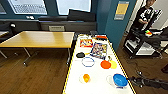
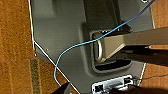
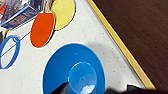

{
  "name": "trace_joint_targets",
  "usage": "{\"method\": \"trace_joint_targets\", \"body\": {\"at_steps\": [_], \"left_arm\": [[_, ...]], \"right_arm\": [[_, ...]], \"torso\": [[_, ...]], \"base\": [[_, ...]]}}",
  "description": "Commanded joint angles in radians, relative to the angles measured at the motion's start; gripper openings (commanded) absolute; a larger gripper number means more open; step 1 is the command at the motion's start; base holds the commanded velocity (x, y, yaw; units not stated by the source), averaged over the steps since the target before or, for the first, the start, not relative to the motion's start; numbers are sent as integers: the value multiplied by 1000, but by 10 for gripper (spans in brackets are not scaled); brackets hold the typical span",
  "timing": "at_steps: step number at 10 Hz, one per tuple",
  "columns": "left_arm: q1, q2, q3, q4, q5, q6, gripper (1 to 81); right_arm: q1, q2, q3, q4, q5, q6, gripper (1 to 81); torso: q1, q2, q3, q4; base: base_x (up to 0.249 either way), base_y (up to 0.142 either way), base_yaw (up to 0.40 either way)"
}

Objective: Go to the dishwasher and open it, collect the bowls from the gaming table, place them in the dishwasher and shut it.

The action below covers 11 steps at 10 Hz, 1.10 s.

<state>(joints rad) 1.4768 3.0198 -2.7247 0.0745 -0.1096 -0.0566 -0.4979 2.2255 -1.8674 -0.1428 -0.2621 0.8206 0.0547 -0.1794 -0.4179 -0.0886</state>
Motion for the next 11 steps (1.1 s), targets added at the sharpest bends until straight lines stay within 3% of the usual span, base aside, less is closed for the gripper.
{"method": "trace_joint_targets", "body": {"at_steps": [1, 11], "left_arm": [[-9, 1, -1, -7, 62, -2, 811], [-9, -5, -3, -21, 62, -5, 811]], "right_arm": [[103, -13, -42, 6, -29, 8, 811], [63, 126, -169, 5, -14, 20, 811]], "torso": [[0, 0, 0, 0], [0, 0, 0, 0]], "base": [[0, 0, 0], [0, 0, 0]]}}
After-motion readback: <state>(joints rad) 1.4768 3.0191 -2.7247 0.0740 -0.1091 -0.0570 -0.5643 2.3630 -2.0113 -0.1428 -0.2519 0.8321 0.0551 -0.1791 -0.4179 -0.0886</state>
